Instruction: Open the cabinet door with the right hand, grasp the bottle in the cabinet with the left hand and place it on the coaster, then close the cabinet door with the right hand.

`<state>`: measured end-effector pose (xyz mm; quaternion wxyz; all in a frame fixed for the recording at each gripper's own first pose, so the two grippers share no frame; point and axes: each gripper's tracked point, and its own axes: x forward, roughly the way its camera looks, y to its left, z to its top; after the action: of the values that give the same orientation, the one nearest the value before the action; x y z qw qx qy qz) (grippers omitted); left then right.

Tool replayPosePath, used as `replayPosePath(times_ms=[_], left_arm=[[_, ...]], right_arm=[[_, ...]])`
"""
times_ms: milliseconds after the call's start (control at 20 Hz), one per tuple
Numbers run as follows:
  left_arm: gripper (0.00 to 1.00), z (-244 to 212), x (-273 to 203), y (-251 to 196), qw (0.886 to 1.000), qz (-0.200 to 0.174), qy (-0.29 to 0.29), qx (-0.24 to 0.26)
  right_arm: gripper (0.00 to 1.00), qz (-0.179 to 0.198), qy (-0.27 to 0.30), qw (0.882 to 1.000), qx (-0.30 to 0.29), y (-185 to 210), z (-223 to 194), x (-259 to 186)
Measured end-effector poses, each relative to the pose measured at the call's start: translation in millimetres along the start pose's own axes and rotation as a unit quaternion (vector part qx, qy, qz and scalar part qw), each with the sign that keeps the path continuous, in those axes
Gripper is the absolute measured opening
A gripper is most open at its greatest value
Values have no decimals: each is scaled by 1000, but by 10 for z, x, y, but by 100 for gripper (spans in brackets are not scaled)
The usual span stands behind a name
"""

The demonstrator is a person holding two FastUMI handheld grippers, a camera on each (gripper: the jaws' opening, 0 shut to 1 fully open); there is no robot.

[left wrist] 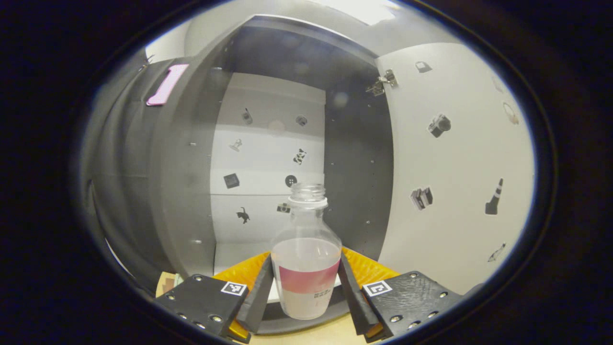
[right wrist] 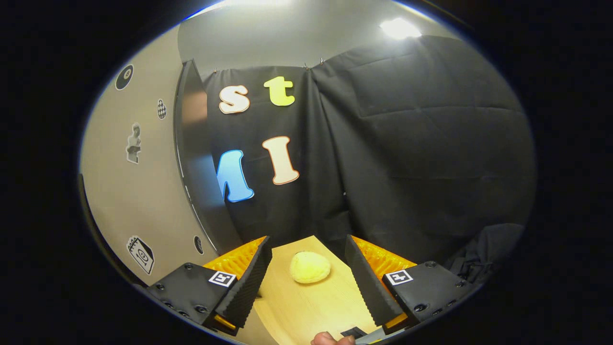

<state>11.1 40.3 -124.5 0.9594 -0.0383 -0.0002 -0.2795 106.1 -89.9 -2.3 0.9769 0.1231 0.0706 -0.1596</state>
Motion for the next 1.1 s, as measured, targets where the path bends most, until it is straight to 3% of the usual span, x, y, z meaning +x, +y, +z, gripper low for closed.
replayPosePath(times_ms=[50,100,150,250,300,350,400,650,700,900,950,1100], left_arm=[[71,-12,-108,32,1000,2,0,-2],[71,-49,-248,79,1000,5,-1,0],[71,-83,-398,122,1000,9,0,4],[71,-198,-685,175,1000,15,5,6],[71,-270,-832,206,1000,17,8,6],[71,-341,-969,233,1000,20,10,7],[71,-409,-1100,262,1000,23,11,7],[75,-819,-1683,439,998,58,27,18],[73,-905,-1794,466,997,65,27,14],[71,-1329,-2097,603,995,95,22,11],[75,-1463,-2153,625,995,98,20,12],[71,-1956,-2234,575,996,89,25,3]], right_arm=[[92,-3,-3,1000,2,-7,7,-39],[92,-6,-7,1000,4,-7,25,-68],[98,-9,-10,1000,6,-14,39,-91],[98,-13,-12,1000,6,-32,38,-148],[92,-16,-14,1000,4,-40,33,-168],[92,-18,-17,1000,2,-51,43,-190],[98,-20,-21,1000,1,-51,48,-207],[95,-21,-34,999,7,-19,69,-272],[98,-19,-38,999,6,-1,66,-279],[92,-16,-38,999,-19,40,14,-290],[92,-15,-37,999,-20,62,-2,-290],[91,-19,-34,999,-9,87,-48,-280]])
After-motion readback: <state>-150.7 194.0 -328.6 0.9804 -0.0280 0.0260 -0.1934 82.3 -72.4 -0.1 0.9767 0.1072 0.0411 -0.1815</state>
